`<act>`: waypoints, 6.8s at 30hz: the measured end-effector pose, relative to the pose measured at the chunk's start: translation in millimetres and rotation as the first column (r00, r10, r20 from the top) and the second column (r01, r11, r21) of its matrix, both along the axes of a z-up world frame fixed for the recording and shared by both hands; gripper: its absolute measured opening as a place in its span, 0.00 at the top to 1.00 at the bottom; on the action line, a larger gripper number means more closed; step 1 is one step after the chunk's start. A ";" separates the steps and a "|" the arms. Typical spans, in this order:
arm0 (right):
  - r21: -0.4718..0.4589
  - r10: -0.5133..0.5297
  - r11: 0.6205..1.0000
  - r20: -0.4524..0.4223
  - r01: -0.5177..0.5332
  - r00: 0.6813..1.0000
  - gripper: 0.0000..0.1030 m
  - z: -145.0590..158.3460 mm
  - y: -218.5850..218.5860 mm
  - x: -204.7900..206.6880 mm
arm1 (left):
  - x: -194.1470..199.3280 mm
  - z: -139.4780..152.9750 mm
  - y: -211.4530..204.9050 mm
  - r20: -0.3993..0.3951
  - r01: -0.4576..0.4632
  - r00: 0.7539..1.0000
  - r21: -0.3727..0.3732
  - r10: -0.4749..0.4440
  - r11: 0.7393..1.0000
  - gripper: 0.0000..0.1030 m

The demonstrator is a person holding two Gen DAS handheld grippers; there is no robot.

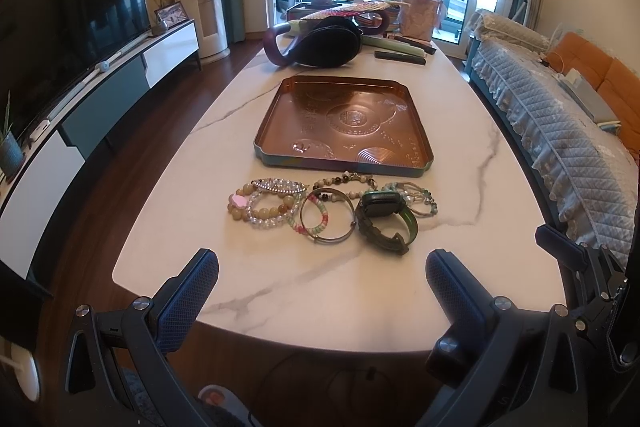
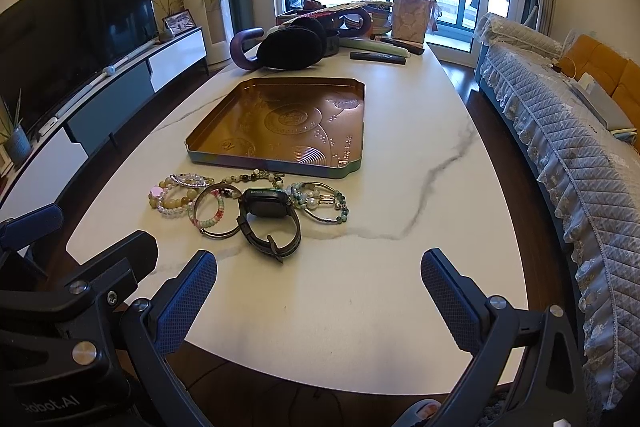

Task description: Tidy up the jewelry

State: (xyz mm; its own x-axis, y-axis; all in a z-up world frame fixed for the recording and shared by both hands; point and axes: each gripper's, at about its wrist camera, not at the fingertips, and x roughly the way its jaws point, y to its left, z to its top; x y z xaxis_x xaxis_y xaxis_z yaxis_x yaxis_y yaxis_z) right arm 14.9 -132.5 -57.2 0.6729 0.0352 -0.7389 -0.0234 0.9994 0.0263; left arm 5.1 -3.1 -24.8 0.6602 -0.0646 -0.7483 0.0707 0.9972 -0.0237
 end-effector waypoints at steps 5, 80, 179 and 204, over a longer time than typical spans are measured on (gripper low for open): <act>0.003 0.002 1.000 -0.004 -0.002 1.000 0.01 -1.6 -0.6 -0.1 | 0.5 -1.9 0.1 -0.003 -0.002 1.000 0.000 0.002 1.000 0.00; 0.112 0.293 0.953 -0.122 -0.280 0.948 0.56 -69.7 8.8 80.5 | 80.5 -83.1 19.5 -0.060 0.234 0.971 0.002 -0.233 0.972 0.18; 0.115 0.214 0.971 -0.047 -0.207 0.976 0.56 -76.0 -11.5 217.5 | 237.1 -90.4 28.3 -0.029 0.095 0.995 -0.110 -0.099 0.989 0.40; 0.102 0.196 0.976 -0.051 -0.190 0.979 0.21 -60.9 -14.3 204.5 | 217.3 -90.7 31.7 -0.032 0.077 0.996 -0.053 -0.079 0.996 0.11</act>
State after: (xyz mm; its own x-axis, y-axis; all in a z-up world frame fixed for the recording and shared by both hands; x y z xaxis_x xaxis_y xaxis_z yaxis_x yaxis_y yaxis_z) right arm 219.4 -146.8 -118.1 0.6008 0.2327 -0.7648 -0.2110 0.9689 0.1291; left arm 222.4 28.6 -115.5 0.6259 -0.1542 -0.7645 0.1463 0.9861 -0.0791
